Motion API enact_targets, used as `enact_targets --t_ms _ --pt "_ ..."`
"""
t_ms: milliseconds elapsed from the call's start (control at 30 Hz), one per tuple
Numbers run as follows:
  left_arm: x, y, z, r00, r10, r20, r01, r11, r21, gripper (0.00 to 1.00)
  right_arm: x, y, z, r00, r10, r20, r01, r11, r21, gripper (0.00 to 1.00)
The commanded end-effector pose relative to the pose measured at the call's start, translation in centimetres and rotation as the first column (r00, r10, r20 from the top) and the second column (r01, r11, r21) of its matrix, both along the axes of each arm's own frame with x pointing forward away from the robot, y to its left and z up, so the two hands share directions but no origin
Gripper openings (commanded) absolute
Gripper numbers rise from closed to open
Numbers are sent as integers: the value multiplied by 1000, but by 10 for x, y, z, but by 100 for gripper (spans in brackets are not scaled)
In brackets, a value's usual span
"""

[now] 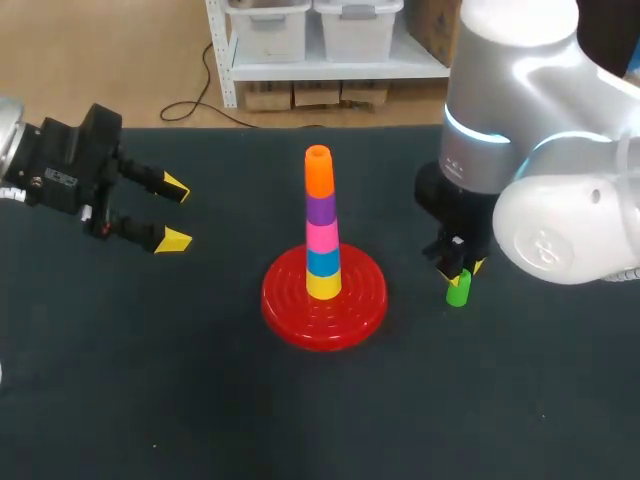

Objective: Pick up and stack the cylinders on the red base in this order: pink,purple,orange,green

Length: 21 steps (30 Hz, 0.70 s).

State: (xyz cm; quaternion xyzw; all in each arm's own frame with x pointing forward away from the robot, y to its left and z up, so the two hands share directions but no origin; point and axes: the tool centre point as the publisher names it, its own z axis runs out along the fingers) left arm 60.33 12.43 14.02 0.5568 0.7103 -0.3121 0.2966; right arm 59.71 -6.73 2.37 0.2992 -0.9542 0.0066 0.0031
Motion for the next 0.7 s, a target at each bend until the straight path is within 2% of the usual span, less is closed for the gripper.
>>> enact_targets --t_ms 33,233,333,467,700 --pt "-1 1 -1 1000 0 4 0 1000 -3 100 0 1 -1 1000 -1 3 1 1000 -4 24" --pt "-1 1 -1 1000 0 4 0 1000 -3 100 -2 2 -1 1000 6 7 -6 1000 -10 14" --pt "-1 1 -1 1000 0 4 0 1000 -3 100 -3 4 3 1000 9 6 -9 1000 -10 0" --pt "-1 1 -1 1000 0 4 0 1000 -3 100 -3 9 25 1000 -1 -1 1 1000 -11 0" --pt "-1 1 -1 1000 0 4 0 1000 -3 100 -8 18 76 1000 -17 -9 17 1000 -13 0"
